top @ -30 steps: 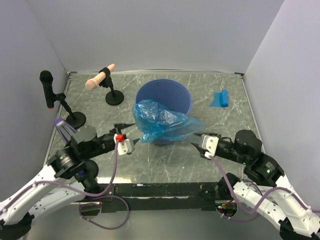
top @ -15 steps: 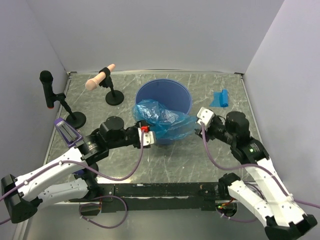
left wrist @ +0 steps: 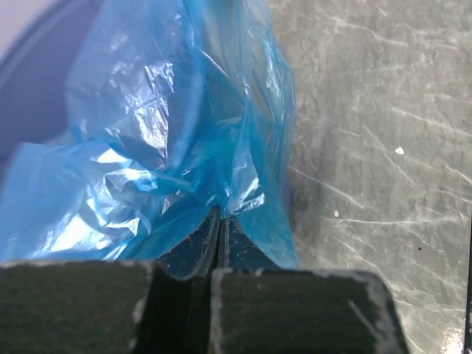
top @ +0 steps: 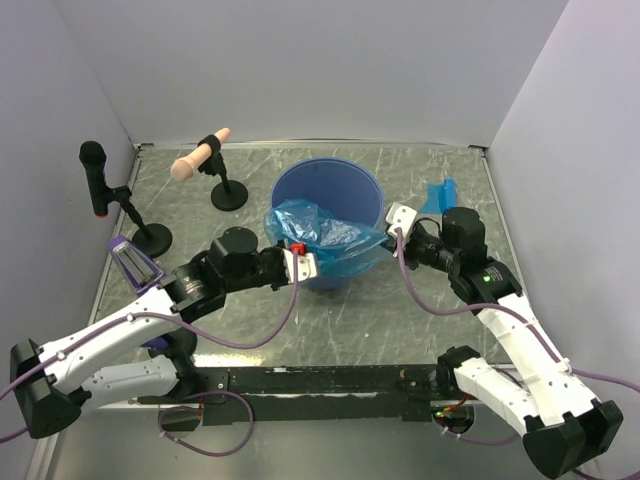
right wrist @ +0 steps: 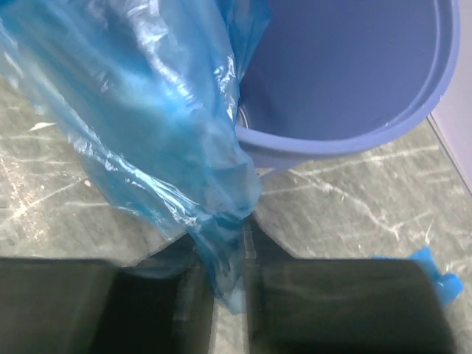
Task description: Put the trash bags into the trash bin
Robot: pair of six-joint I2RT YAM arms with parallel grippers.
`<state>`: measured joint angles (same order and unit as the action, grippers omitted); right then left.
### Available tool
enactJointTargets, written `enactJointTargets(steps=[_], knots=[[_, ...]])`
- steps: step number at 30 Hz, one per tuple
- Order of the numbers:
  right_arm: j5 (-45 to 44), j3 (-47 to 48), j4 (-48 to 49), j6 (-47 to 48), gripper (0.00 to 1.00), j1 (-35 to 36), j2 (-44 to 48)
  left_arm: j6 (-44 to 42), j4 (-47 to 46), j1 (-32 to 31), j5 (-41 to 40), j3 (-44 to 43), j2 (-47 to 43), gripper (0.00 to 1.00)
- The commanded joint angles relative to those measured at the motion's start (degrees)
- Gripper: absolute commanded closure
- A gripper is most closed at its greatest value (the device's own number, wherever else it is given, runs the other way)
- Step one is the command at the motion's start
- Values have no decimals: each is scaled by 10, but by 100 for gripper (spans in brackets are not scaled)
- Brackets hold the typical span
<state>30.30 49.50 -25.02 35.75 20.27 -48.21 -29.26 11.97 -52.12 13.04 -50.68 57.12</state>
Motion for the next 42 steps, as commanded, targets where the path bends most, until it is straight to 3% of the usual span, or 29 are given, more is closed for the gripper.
enactJointTargets(steps=[1, 5, 10, 16, 22, 32, 38, 42], knots=[[55, 28, 30, -8, 91, -7, 9, -7, 42, -2, -6, -33, -54, 99], [83, 57, 4, -23, 100, -6, 7, -41, 58, -2, -7, -28, -96, 99], [77, 82, -9, -38, 100, -6, 8, -116, 73, 1, -82, -64, -94, 99], [10, 118, 3, -46, 100, -6, -42, -177, -11, 125, -115, -72, -43, 100], [-24, 201, -31, -46, 100, -8, -119, -180, -58, 210, -119, -128, 42, 99], [-82, 258, -79, -43, 100, -30, -171, -155, -78, 271, -95, -164, 129, 99], [-48, 278, -97, -84, 100, -52, -184, -113, -63, 279, -87, -193, 165, 99], [29, 283, -111, -87, 99, -57, -168, -65, -31, 286, -44, -217, 150, 100]])
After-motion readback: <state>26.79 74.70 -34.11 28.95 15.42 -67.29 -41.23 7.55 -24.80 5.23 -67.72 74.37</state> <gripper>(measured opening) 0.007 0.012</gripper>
